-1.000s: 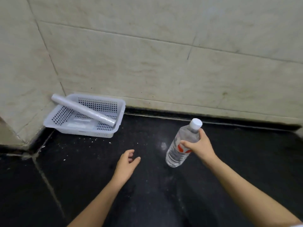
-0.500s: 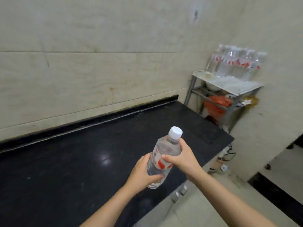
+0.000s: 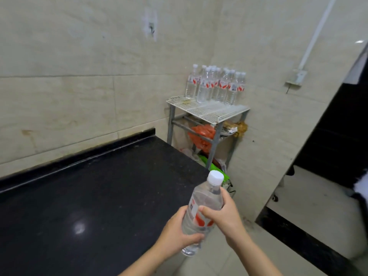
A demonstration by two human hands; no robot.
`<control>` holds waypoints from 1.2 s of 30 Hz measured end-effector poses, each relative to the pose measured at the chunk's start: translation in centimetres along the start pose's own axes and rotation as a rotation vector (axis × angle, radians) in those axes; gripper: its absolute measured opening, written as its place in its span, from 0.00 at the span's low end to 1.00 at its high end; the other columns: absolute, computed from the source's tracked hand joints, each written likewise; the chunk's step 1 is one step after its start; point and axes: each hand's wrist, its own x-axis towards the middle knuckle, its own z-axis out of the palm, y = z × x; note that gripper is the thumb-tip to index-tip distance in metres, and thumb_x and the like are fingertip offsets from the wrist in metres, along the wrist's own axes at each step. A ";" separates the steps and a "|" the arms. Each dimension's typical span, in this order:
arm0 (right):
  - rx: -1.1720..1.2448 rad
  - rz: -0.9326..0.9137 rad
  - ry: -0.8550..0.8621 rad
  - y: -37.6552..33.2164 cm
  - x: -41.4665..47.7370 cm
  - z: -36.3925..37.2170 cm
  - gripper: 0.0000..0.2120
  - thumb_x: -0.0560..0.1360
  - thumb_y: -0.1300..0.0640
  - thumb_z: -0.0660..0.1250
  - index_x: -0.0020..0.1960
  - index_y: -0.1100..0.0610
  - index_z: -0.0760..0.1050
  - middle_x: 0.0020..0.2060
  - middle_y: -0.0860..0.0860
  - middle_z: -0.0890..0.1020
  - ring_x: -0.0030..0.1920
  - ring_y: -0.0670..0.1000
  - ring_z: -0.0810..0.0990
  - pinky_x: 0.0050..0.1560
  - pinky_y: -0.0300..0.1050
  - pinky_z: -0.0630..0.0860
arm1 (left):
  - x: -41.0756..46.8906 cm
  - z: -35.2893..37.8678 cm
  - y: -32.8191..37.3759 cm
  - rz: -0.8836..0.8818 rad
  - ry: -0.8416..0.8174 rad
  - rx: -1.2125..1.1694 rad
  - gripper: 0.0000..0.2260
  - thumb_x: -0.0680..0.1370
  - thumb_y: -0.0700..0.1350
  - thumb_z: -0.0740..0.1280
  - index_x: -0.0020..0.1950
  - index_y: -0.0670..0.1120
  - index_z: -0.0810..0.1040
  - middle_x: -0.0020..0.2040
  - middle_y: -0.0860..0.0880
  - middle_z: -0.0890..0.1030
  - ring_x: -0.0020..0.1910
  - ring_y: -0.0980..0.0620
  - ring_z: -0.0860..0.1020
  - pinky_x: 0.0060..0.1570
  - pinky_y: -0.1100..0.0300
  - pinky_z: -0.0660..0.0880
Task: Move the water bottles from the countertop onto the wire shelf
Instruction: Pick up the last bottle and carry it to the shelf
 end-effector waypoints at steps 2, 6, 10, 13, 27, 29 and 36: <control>-0.002 0.008 0.022 0.2 2.4 -1.5 0.32 0.48 0.49 0.73 0.52 0.51 0.72 0.49 0.53 0.81 0.47 0.48 0.81 0.48 0.43 0.77 | 2.7 0.6 0.4 0.019 -0.038 0.015 0.25 0.62 0.49 0.75 0.55 0.60 0.70 0.54 0.56 0.81 0.53 0.64 0.78 0.58 0.58 0.75; -0.057 -0.020 0.007 -0.1 8.7 -4.4 0.30 0.51 0.51 0.74 0.52 0.48 0.71 0.52 0.52 0.80 0.51 0.49 0.80 0.52 0.47 0.78 | 9.6 1.0 1.5 0.075 -0.078 0.011 0.26 0.63 0.50 0.75 0.57 0.60 0.69 0.56 0.57 0.79 0.54 0.66 0.77 0.59 0.62 0.74; -0.118 -0.068 0.003 -1.3 17.1 -7.3 0.28 0.55 0.57 0.73 0.53 0.48 0.69 0.50 0.49 0.80 0.49 0.45 0.80 0.45 0.36 0.78 | 18.8 1.4 3.3 0.159 -0.058 -0.018 0.23 0.63 0.51 0.74 0.54 0.62 0.70 0.55 0.57 0.80 0.54 0.66 0.77 0.57 0.63 0.74; -0.138 -0.104 0.005 -2.9 23.7 -9.8 0.26 0.56 0.59 0.75 0.50 0.46 0.70 0.48 0.46 0.80 0.45 0.40 0.81 0.42 0.34 0.77 | 26.3 1.7 5.3 0.218 -0.028 0.005 0.22 0.63 0.54 0.73 0.53 0.64 0.70 0.57 0.56 0.79 0.57 0.60 0.76 0.60 0.56 0.73; -0.138 -0.301 0.158 -10.4 53.5 -22.8 0.15 0.68 0.68 0.70 0.51 0.56 0.72 0.39 0.47 0.79 0.29 0.37 0.79 0.31 0.28 0.75 | 52.4 1.7 12.2 0.311 0.142 0.948 0.29 0.77 0.60 0.54 0.74 0.50 0.53 0.76 0.49 0.53 0.75 0.48 0.50 0.72 0.52 0.48; -0.175 -0.339 0.105 -10.4 58.4 -23.9 0.16 0.68 0.66 0.70 0.53 0.56 0.72 0.40 0.47 0.79 0.32 0.38 0.80 0.33 0.30 0.76 | 54.4 2.5 12.2 0.270 0.125 1.063 0.28 0.78 0.58 0.54 0.75 0.50 0.51 0.77 0.48 0.50 0.76 0.47 0.47 0.73 0.51 0.46; -0.218 -0.296 -0.111 -7.9 73.7 -23.8 0.34 0.68 0.56 0.72 0.69 0.58 0.61 0.64 0.57 0.72 0.60 0.57 0.75 0.59 0.55 0.74 | 58.0 5.3 12.8 0.016 0.297 1.158 0.27 0.78 0.58 0.52 0.74 0.52 0.51 0.77 0.49 0.51 0.76 0.48 0.47 0.73 0.51 0.46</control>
